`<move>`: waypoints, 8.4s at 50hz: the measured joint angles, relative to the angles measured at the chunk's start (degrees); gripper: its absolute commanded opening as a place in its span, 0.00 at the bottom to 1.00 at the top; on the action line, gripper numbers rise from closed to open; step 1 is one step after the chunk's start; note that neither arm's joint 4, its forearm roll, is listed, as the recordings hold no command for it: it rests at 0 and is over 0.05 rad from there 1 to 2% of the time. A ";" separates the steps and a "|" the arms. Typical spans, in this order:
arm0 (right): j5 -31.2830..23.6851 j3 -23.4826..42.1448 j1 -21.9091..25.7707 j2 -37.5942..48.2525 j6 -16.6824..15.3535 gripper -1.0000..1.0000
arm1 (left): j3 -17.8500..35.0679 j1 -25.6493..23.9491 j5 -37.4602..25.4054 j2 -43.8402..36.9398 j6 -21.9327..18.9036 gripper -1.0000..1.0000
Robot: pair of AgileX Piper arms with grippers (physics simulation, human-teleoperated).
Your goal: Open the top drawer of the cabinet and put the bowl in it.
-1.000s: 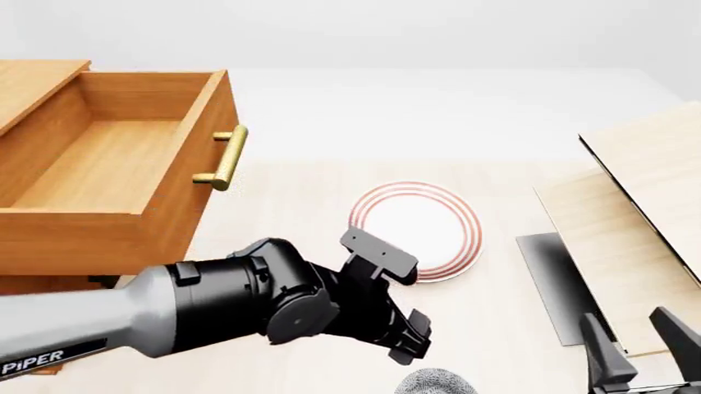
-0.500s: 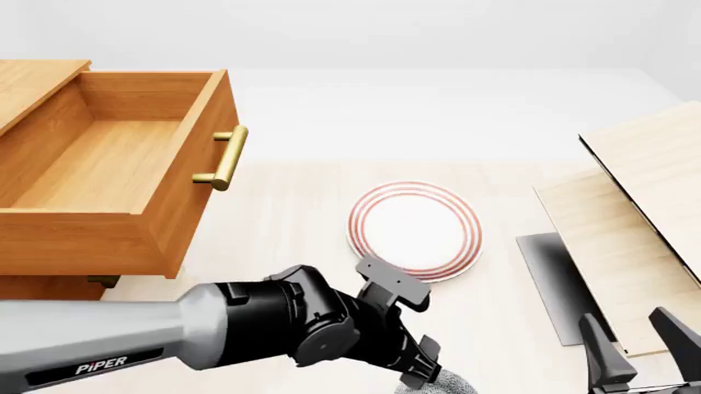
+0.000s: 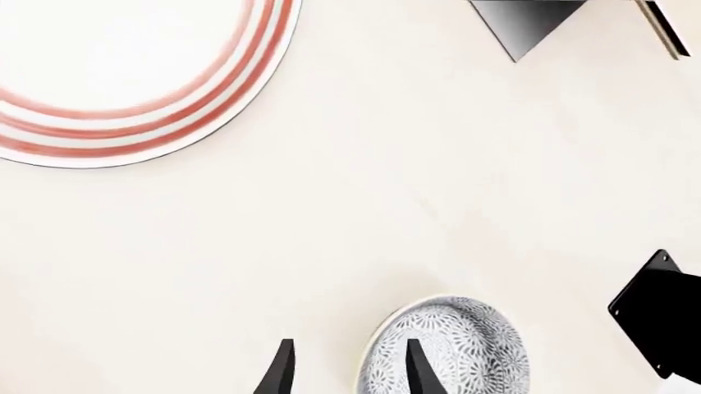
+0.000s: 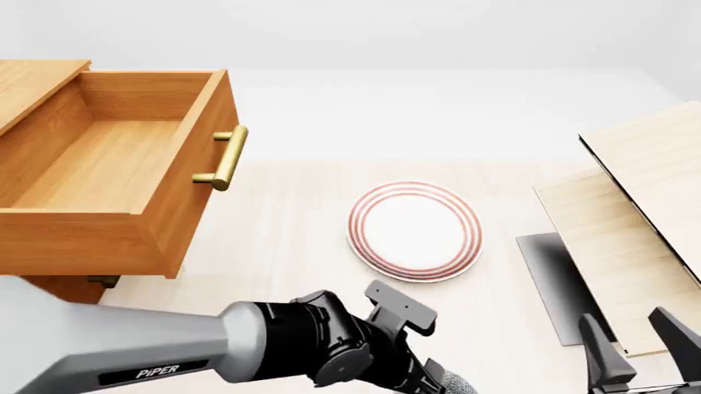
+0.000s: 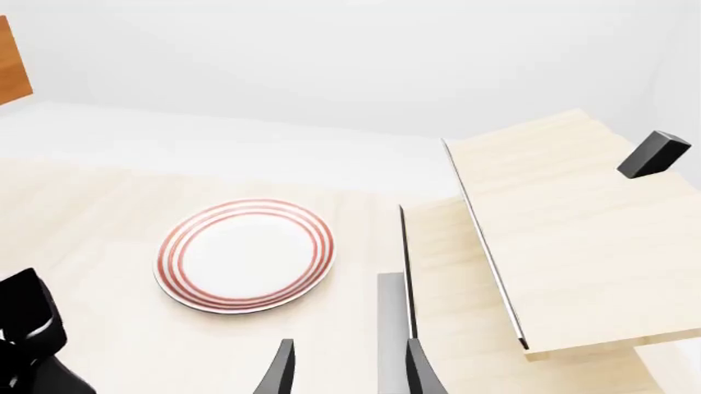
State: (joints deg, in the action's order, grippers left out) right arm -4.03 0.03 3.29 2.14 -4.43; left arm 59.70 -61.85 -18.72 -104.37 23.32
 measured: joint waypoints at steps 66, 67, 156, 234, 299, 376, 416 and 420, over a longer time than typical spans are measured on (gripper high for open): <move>-0.33 0.00 0.18 0.09 -0.27 1.00 | -3.24 1.74 1.59 5.40 0.66 0.00; -0.33 0.00 0.19 0.10 -0.28 1.00 | -3.32 1.93 1.48 5.74 0.58 0.00; -0.72 0.00 0.44 0.25 -0.66 1.00 | 34.79 20.32 -31.72 9.45 2.31 0.00; -1.10 -0.01 0.68 0.35 -0.98 1.00 | 43.10 40.94 -38.36 17.44 8.27 0.00; -1.40 -0.01 0.87 0.45 -1.30 1.00 | 20.28 56.42 -30.37 38.75 17.42 0.00; -1.84 -0.01 1.10 0.50 -1.62 1.00 | 8.70 66.35 -15.66 34.42 22.90 0.00; -2.04 -0.01 1.22 0.54 -1.81 1.00 | 9.51 69.07 -12.57 27.65 22.04 0.00; -2.07 -0.01 1.23 0.54 -1.83 1.00 | 9.17 69.13 -11.94 26.94 22.00 0.00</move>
State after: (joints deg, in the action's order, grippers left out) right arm -6.10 0.02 4.52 2.68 -6.27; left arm 68.87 7.29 -30.66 -77.43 45.33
